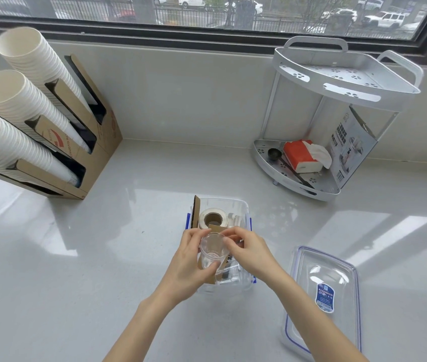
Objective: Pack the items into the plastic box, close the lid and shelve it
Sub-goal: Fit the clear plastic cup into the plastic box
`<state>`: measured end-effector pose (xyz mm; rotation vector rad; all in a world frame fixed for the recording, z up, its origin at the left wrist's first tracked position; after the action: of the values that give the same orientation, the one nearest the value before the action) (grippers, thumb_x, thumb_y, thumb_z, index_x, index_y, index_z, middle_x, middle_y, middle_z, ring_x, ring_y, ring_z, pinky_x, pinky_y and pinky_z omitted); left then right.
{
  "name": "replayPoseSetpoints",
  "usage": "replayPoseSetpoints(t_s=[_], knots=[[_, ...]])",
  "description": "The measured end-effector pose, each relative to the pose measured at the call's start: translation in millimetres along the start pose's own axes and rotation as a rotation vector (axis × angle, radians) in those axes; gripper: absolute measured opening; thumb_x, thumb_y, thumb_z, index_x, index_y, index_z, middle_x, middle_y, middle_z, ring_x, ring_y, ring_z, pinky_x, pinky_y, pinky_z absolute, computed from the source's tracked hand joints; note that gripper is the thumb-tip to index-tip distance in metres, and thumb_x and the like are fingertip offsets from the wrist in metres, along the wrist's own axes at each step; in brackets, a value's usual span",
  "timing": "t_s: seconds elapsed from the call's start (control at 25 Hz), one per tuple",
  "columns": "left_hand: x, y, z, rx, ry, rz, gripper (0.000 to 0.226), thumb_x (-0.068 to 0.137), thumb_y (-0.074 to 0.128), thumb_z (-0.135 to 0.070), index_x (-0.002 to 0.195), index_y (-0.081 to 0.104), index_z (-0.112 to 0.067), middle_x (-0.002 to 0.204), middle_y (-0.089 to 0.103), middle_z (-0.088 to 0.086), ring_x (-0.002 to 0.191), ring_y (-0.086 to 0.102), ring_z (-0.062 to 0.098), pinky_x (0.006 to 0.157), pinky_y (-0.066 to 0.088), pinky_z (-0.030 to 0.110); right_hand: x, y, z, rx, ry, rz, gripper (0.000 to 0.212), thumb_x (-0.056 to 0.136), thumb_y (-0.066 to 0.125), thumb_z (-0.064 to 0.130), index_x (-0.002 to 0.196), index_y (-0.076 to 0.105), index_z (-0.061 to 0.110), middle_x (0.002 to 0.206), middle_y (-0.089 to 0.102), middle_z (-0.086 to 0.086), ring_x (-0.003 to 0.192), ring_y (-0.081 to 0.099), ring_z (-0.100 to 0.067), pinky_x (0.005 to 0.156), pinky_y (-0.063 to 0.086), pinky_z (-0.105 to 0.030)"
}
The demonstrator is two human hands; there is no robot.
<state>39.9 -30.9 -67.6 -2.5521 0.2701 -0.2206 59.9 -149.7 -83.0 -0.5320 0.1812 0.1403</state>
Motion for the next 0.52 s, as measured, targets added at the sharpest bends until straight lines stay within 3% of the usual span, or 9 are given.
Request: replayPoseSetpoints(t_s=[0.12, 0.2, 0.32, 0.4, 0.52], knots=[[-1, -4, 5, 0.018, -0.017, -0.023, 0.058, 0.076, 0.067, -0.016, 0.127, 0.039, -0.017, 0.112, 0.035, -0.007, 0.101, 0.041, -0.011, 0.081, 0.028, -0.008, 1, -5, -2, -0.043, 0.004, -0.014, 0.026, 0.092, 0.042, 0.025, 0.107, 0.061, 0.02, 0.087, 0.061, 0.007, 0.078, 0.06, -0.009, 0.061, 0.042, -0.012], [0, -9, 8, 0.032, -0.036, -0.051, 0.06, 0.076, 0.066, -0.014, 0.128, 0.038, -0.016, 0.113, 0.033, -0.005, 0.1, 0.043, -0.004, 0.079, 0.026, -0.01, 1, -5, -1, -0.29, -0.053, -0.015, 0.031, 0.092, 0.038, 0.023, 0.117, 0.057, 0.018, 0.104, 0.063, -0.001, 0.093, 0.059, -0.017, 0.075, 0.046, -0.022], [0, -16, 13, 0.055, -0.063, -0.082, 0.06, 0.075, 0.066, -0.013, 0.127, 0.038, -0.014, 0.113, 0.03, -0.005, 0.101, 0.043, 0.006, 0.077, 0.025, -0.011, -4, 19, -14, -0.656, -0.094, 0.178, 0.041, 0.089, 0.044, 0.026, 0.129, 0.045, 0.018, 0.128, 0.052, -0.006, 0.119, 0.041, -0.024, 0.099, 0.035, -0.035], [0, -19, 17, 0.067, -0.078, -0.09, 0.059, 0.075, 0.067, -0.014, 0.126, 0.038, -0.013, 0.113, 0.03, -0.006, 0.101, 0.043, 0.008, 0.08, 0.025, -0.007, -8, 30, -21, -0.791, -0.09, 0.278, 0.048, 0.086, 0.049, 0.028, 0.132, 0.041, 0.02, 0.131, 0.048, -0.006, 0.123, 0.034, -0.025, 0.101, 0.028, -0.037], [-2, -21, 21, 0.061, -0.093, -0.094, 0.058, 0.074, 0.067, -0.013, 0.125, 0.037, -0.014, 0.114, 0.033, -0.007, 0.103, 0.042, 0.008, 0.085, 0.025, 0.003, -6, 32, -22, -0.849, -0.094, 0.273, 0.045, 0.084, 0.053, 0.022, 0.128, 0.046, 0.018, 0.128, 0.051, -0.006, 0.121, 0.034, -0.025, 0.099, 0.026, -0.037]])
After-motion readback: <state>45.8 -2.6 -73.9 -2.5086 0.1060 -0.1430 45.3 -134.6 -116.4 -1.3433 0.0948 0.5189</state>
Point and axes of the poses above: each hand's wrist, its own x-axis towards the middle knuckle, its own y-axis out of the palm, z = x × y, the point moved 10 cm from there along x, towards the middle knuckle
